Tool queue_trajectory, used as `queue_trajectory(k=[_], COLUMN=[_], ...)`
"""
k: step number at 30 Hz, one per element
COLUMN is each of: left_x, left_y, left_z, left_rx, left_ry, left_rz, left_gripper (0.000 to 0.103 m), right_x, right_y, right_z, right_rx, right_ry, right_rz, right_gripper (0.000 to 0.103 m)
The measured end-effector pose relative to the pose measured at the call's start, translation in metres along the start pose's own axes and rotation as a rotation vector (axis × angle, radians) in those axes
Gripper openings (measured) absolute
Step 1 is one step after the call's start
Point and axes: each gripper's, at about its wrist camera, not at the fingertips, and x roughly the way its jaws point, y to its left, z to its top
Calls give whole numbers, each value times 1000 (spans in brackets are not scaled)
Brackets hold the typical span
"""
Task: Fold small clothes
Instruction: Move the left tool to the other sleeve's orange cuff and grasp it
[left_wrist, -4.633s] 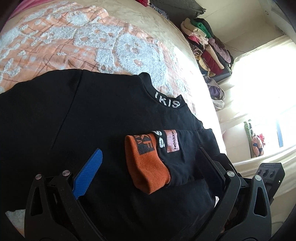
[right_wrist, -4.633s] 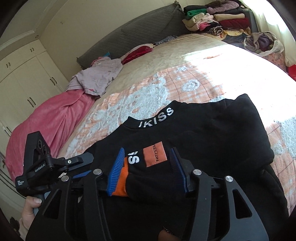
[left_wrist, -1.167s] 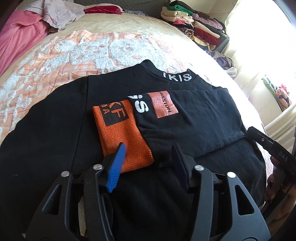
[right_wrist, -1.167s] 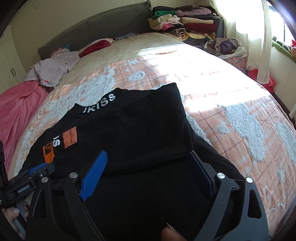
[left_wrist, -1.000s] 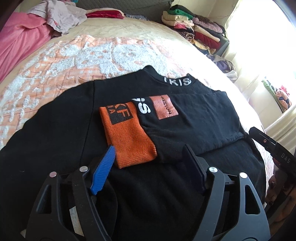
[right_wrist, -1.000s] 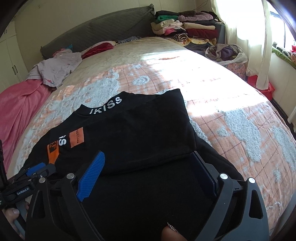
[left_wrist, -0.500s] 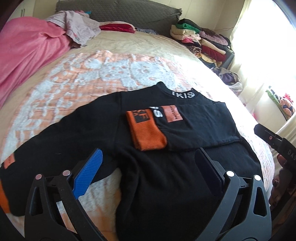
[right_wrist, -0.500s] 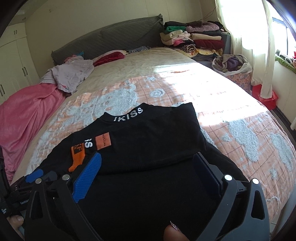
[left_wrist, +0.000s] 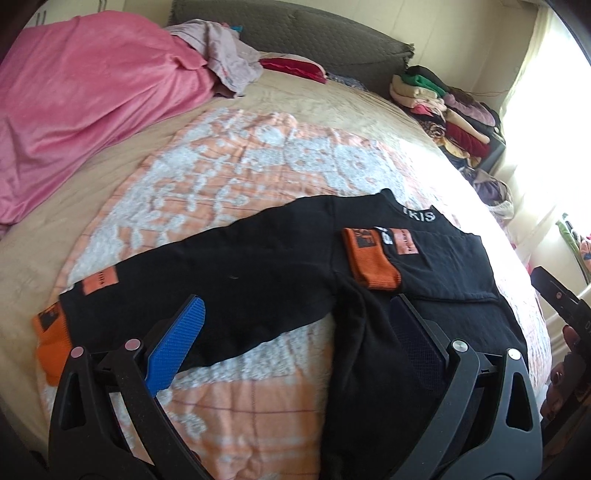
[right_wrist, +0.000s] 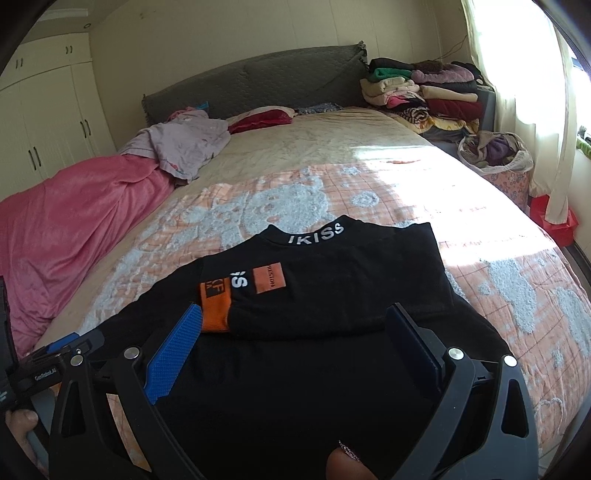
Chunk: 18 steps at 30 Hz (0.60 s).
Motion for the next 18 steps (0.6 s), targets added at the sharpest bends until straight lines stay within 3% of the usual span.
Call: queue_trajectory(k=[18], left_x=[-41], left_y=[88], left_z=[-34], left_rx=[-171], left_ry=[-9], left_rz=[120], left_gripper=[93], right_x=[-16], right_y=[68], right_z=[-13], right_rx=[-156], right_ry=[0], right_rz=[136], right_gripper=[99])
